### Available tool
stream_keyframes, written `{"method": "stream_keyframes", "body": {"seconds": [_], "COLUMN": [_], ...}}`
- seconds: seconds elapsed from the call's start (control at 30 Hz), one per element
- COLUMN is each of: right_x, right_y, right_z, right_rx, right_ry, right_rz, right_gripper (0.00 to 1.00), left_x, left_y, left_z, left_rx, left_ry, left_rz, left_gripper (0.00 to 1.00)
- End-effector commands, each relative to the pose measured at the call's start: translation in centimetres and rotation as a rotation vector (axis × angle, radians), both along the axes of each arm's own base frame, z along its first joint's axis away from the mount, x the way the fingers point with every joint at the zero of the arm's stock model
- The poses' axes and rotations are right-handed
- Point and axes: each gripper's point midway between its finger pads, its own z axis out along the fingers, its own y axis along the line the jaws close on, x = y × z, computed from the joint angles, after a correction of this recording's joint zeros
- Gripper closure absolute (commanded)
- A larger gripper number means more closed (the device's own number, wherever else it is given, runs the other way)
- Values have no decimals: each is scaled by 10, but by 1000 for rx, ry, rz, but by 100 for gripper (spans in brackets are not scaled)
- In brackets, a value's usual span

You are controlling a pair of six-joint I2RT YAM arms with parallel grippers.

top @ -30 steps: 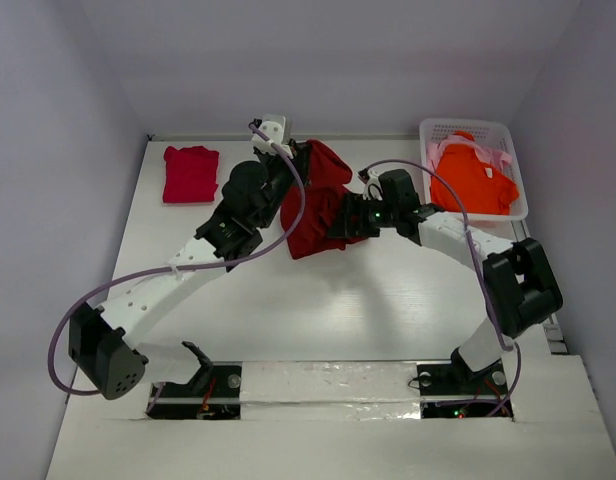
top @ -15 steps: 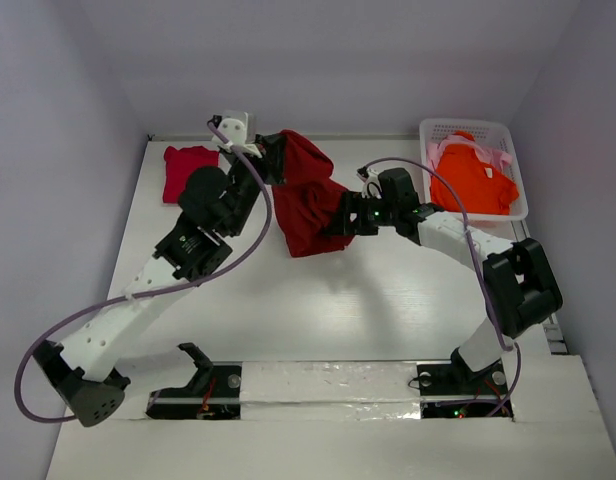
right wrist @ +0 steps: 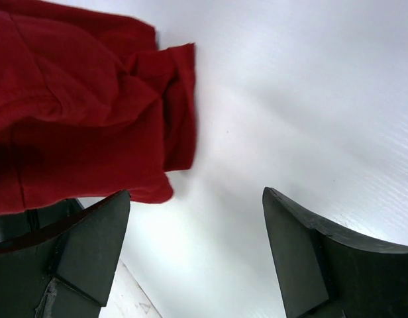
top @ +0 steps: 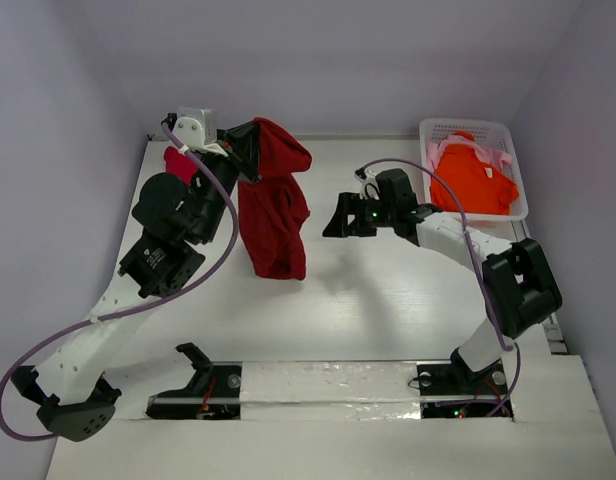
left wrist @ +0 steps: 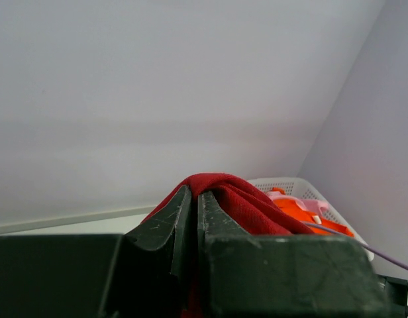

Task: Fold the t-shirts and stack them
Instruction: Flatten the tshirt out

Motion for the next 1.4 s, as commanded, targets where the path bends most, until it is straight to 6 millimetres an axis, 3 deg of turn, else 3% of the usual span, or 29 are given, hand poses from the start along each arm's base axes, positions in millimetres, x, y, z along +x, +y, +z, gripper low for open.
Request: {"method": "stream_keyframes", "body": {"seconds": [0.0, 0.53, 0.97, 1.1, 1.23, 1.37], "right_x": [7, -1, -10, -12, -5, -1], "right_y": [9, 12, 40, 43, 30, 17], "right_z": [28, 28, 28, 35, 49, 78], "right_rx": [40, 70, 134, 119, 13, -76], "right_ry": [-81, -76, -62, -86, -149, -246], "right_rz": [3, 34, 99, 99, 23, -58], "right_gripper": [14, 14, 16, 16, 17, 17], "left_x": [-15, 3, 6, 8, 9, 8], "left_y": [15, -8, -10, -12, -15, -13], "left_z": [36, 31, 35, 32, 25, 22], "left_rx": [-69, -79, -98, -93, -91, -99], "left_ry": [-86, -86, -95, -90, -79, -77], "left_rz": [11, -15, -17, -19, -29, -24], "left_gripper": [100, 100, 100, 100, 100, 100]}}
